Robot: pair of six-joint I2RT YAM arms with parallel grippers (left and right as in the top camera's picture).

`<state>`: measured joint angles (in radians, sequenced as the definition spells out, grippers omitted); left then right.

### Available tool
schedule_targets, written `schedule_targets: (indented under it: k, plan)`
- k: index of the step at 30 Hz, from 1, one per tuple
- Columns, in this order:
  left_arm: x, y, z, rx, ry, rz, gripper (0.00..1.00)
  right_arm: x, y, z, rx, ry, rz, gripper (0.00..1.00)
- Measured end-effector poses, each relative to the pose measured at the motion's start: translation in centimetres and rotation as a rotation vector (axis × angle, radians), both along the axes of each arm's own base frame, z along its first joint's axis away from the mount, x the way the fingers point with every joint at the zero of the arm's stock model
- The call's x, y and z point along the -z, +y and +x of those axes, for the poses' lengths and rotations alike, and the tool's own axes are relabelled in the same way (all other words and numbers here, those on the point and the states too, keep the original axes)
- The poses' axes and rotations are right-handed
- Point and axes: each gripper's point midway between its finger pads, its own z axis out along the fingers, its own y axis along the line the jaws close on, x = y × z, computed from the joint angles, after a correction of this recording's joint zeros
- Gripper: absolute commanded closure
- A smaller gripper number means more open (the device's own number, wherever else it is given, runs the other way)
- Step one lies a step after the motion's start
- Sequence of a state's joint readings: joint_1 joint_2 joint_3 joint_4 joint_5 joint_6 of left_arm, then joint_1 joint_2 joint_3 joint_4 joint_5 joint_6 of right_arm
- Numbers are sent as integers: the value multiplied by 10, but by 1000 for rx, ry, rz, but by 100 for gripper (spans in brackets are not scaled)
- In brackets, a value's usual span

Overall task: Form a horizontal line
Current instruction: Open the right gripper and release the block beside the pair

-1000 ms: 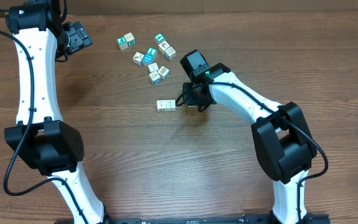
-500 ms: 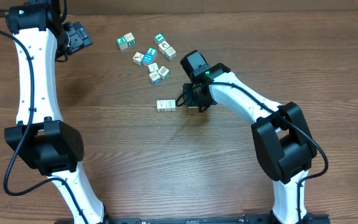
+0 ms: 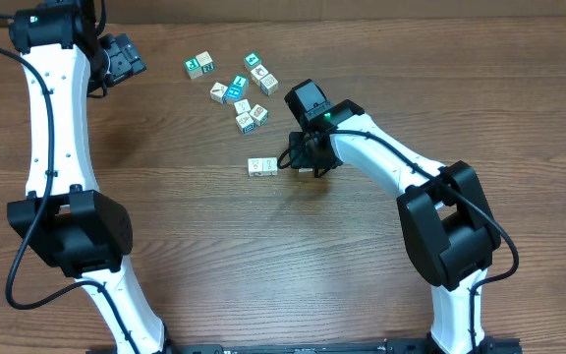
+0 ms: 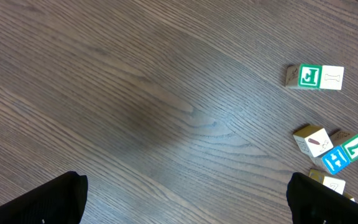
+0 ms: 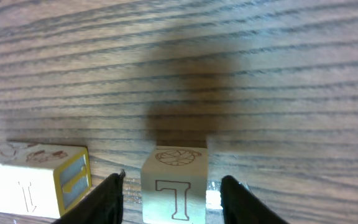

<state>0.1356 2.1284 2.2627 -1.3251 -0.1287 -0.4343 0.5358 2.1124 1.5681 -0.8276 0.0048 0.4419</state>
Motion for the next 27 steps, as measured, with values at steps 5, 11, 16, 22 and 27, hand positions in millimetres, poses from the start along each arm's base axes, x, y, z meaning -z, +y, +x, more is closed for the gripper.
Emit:
schedule_targets:
  k: [5,11,16,22,27]
  plan:
    - [0,0,0,0,0,0,0,-2,3,7,-1,-33,6,51]
    - [0,0,0,0,0,0,0,-6,7,21,7,-94,23,52]
    - [0,0,0,0,0,0,0,-8,3,29,37,-126,16,52]
    - [0,0,0,0,0,0,0,-8,-19,40,128,-140,-16,57]
    - [0,0,0,0,0,0,0,-4,-38,36,173,-100,-49,61]
